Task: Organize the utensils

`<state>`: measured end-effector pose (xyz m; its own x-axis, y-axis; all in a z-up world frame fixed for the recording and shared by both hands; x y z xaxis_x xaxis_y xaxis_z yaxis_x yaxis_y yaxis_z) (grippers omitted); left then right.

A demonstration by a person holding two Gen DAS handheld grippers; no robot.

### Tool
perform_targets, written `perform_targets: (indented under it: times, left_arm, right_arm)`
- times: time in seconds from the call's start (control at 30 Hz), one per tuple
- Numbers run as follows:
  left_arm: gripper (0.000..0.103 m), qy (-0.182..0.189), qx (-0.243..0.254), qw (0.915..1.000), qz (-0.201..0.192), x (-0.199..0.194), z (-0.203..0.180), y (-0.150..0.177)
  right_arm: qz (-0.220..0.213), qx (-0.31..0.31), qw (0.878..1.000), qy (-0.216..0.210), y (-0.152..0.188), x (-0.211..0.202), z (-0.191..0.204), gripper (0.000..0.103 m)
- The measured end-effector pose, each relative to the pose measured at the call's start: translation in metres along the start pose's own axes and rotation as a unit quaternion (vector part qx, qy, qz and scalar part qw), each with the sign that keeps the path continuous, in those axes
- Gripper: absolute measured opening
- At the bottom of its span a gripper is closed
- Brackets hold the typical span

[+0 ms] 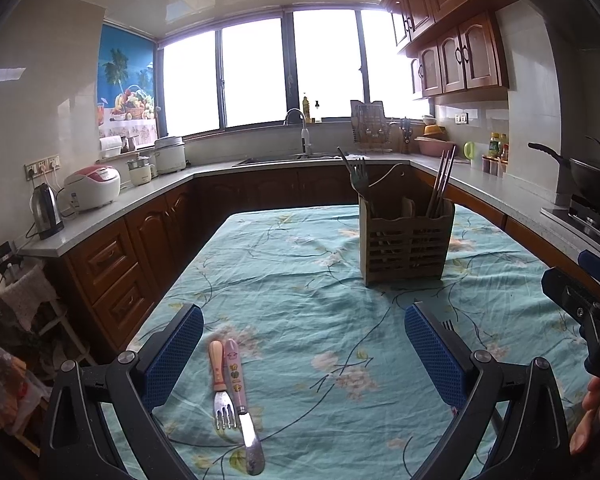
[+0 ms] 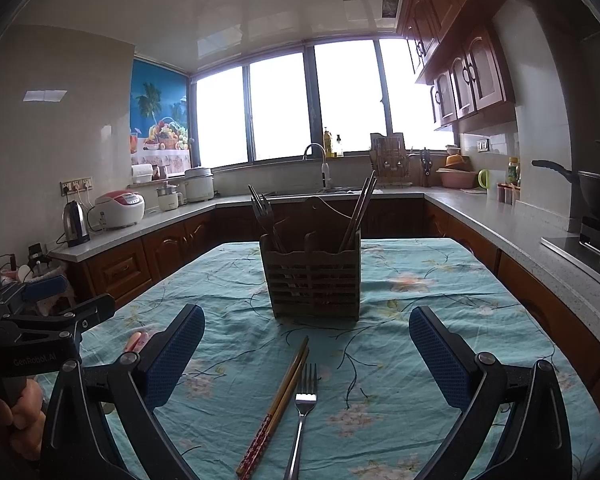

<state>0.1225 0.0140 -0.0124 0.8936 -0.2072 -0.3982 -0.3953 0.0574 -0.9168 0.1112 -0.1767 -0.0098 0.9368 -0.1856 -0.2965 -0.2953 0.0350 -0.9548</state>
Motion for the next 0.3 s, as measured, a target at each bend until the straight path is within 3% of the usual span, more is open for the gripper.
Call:
perform_targets:
  times: [0.3]
  left_arm:
    - [0.102, 0.005, -0.011, 0.9999, 0.004, 0.007, 0.000, -0.003]
  right_arm:
    - [0.009, 0.000, 1.000, 0.000, 0.005, 0.010, -0.001, 0.103]
Point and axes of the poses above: each gripper's, at about its wrist camera, not at the fingertips, and x roughly the way its jaws point, z to its left, y to its underside, the point moved 4 cm from there along x, roughly the way its jaws point, and after that the axes turned 10 degrees about y, right-handed, at the moved point
